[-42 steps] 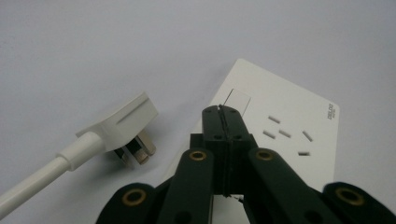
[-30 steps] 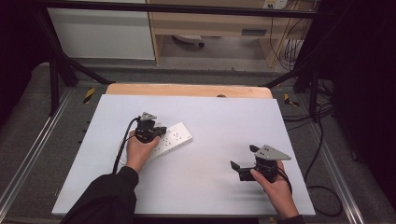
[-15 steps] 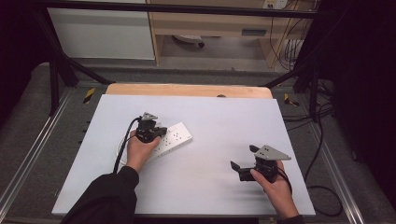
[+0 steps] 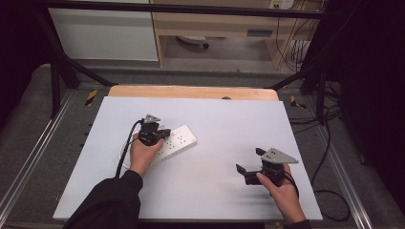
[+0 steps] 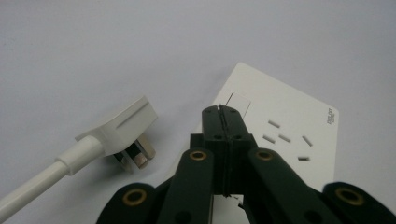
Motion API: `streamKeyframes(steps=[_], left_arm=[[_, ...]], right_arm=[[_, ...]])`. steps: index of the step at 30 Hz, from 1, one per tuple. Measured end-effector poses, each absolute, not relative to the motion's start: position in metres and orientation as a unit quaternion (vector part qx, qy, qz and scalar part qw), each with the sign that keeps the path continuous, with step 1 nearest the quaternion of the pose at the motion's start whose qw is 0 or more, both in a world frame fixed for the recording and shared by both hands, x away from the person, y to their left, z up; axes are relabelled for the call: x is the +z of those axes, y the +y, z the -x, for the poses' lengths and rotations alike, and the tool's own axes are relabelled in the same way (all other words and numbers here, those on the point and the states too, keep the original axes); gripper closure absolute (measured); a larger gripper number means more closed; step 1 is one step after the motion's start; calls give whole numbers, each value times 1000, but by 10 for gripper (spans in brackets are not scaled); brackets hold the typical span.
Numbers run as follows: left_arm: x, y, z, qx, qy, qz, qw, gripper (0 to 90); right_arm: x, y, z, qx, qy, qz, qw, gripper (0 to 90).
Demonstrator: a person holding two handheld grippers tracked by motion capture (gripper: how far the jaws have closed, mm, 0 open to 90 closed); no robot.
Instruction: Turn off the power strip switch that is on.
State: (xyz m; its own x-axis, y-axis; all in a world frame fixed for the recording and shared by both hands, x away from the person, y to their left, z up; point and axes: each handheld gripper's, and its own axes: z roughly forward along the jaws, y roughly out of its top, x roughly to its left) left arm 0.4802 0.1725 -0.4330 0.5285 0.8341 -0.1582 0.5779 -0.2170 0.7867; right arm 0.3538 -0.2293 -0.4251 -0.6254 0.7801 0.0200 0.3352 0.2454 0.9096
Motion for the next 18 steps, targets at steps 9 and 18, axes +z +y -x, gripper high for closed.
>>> streamKeyframes(steps=[9, 18], left_arm=[[-425, 176, -476, 162, 452, -763, 433, 900], [-417, 178, -470, 168, 443, -760, 445, 900]], right_arm=[[-425, -229, -353, 491, 757, -368, 227, 23], [-425, -229, -353, 491, 756, -368, 227, 23]])
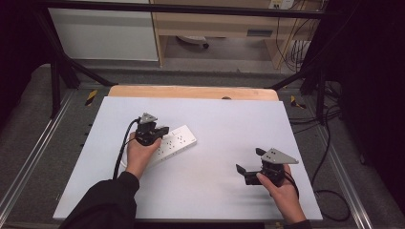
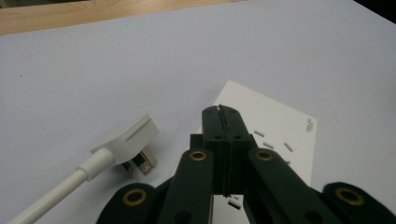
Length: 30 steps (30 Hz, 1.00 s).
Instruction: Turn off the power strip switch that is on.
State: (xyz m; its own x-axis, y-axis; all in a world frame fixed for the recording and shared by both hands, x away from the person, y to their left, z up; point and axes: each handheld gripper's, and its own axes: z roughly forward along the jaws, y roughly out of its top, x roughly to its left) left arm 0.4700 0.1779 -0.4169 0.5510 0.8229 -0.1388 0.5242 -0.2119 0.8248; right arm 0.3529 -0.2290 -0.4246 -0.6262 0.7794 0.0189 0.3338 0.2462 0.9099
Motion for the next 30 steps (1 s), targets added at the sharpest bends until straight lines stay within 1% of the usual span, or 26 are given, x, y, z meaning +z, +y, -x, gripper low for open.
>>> streamKeyframes(steps=[15, 17, 19, 21, 23, 24, 26, 29, 30], left_arm=[[-403, 180, -459, 176, 428, -755, 464, 897], [-401, 180, -457, 181, 426, -755, 465, 853], [-399, 180, -456, 180, 424, -752, 471, 833], [-397, 180, -454, 183, 423, -751, 473, 778], [-396, 180, -453, 184, 420, -749, 477, 757], [-395, 179, -453, 185, 420, -748, 479, 730], [-394, 179, -452, 190, 423, -746, 479, 615], [-392, 178, -451, 193, 427, -742, 480, 476], [-392, 179, -450, 191, 428, -742, 478, 449]], right_arm=[[-425, -229, -353, 489, 759, -366, 227, 23], [-425, -229, -353, 489, 758, -367, 227, 23], [-425, -229, -353, 489, 758, -367, 227, 23], [-425, -229, -353, 489, 758, -367, 227, 23], [-425, -228, -353, 489, 758, -367, 227, 23], [-425, -228, -353, 488, 759, -367, 227, 23], [-425, -228, -353, 488, 759, -367, 228, 23], [-425, -228, -353, 488, 759, -367, 227, 23], [-425, -228, -353, 487, 759, -367, 228, 23]])
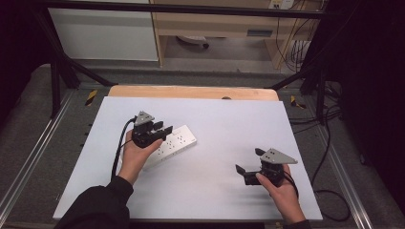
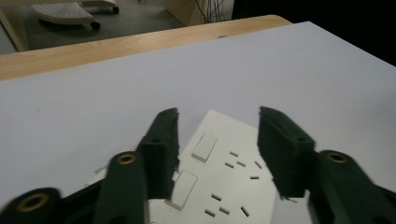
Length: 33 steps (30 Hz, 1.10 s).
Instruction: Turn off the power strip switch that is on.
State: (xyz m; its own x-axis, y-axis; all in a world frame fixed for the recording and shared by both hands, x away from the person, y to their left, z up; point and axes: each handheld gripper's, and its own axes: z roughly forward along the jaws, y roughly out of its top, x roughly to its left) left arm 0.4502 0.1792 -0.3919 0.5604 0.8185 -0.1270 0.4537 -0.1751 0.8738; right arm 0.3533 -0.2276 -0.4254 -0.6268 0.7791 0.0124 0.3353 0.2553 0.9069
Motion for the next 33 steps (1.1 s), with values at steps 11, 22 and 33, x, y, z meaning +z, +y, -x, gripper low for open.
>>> streamKeyframes(steps=[11, 22, 33], left_arm=[[-383, 184, -443, 212, 435, -727, 488, 144], [-380, 186, -431, 217, 426, -726, 494, 97], [-369, 204, -417, 227, 428, -711, 510, 95]], right_arm=[[-425, -227, -353, 488, 759, -368, 226, 23], [-425, -227, -353, 490, 757, -368, 225, 21], [-425, -227, -353, 490, 759, -365, 225, 20]])
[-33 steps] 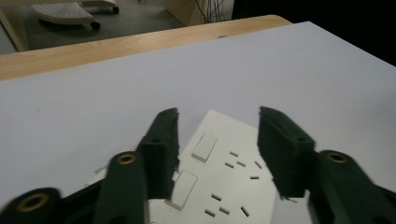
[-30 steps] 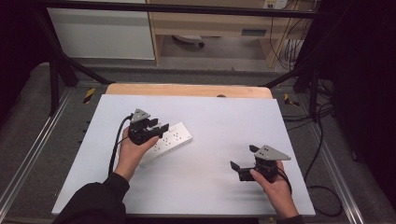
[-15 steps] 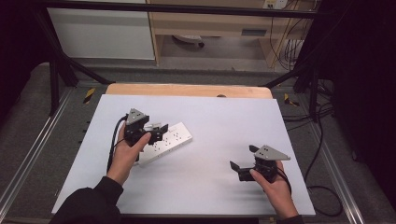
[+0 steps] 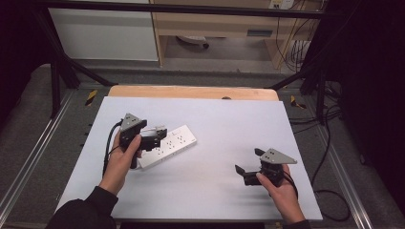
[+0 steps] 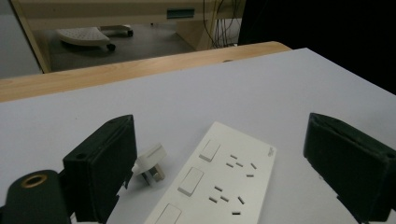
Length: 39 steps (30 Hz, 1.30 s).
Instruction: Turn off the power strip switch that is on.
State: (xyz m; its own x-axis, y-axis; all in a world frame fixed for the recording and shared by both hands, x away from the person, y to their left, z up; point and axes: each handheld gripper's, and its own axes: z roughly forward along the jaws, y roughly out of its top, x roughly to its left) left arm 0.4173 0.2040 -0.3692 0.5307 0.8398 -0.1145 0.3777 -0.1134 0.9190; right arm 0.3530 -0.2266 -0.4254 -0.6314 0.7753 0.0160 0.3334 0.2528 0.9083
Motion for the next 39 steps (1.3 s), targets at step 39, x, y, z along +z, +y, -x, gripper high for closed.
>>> streamKeyframes(steps=[39], left_arm=[[-345, 275, -349, 246, 432, -680, 539, 56]], right_arm=[[-426, -228, -353, 488, 759, -367, 227, 20]])
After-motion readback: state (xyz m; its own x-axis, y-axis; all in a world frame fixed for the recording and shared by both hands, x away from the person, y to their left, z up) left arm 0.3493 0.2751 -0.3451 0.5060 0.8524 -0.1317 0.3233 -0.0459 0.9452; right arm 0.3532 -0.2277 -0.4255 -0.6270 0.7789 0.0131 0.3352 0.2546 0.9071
